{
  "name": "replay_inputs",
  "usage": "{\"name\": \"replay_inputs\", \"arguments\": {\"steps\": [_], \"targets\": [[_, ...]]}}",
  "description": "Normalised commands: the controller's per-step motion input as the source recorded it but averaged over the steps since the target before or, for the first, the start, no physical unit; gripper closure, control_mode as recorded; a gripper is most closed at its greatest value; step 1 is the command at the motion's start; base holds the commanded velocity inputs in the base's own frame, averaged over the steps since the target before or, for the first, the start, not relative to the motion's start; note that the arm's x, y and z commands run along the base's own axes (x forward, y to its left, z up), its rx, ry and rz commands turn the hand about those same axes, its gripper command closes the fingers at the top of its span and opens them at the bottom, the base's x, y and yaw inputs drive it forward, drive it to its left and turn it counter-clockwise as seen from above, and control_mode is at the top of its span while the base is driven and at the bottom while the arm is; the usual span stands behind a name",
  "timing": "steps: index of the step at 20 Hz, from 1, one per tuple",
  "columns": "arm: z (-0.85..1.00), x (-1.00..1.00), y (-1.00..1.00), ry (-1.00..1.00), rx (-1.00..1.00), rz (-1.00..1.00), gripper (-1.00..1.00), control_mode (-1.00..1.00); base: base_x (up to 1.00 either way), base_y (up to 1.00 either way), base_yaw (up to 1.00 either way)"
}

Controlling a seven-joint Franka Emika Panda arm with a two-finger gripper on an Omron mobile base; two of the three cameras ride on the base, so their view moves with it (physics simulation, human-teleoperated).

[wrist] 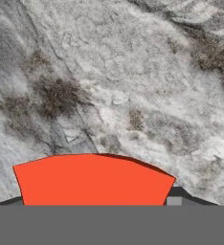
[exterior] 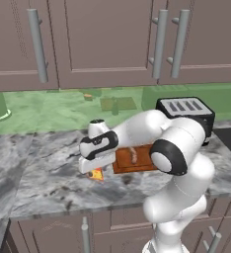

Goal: Retrieve the reheated potato from the microwave, then place the potato, cheese, and condiment on the cutting board.

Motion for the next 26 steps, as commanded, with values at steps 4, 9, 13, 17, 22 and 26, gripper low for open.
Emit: {"name": "replay_inputs", "arguments": {"steps": [4, 9, 13, 17, 22, 26], "targets": [[-0.02, -0.23, 0.03, 0.0, 0.02, -0.02, 1.0, -1.0, 0.0, 0.0, 0.0], [0.47, -0.67, -0.06, -0.17, 0.06, -0.11, 1.0, -1.0, 0.0, 0.0, 0.0], [0.89, -0.58, -0.27, -0.29, 0.02, -0.18, 1.0, -1.0, 0.0, 0.0, 0.0], [0.23, 0.04, -0.41, -0.1, 0.0, -0.22, 1.0, -1.0, 0.0, 0.0, 0.0], [0.0, 0.38, -0.54, 0.0, 0.0, -0.19, 1.0, -1.0, 0.0, 0.0, 0.0], [0.02, 0.46, -0.45, 0.0, 0.0, -0.14, 1.0, -1.0, 0.0, 0.0, 0.0]]}}
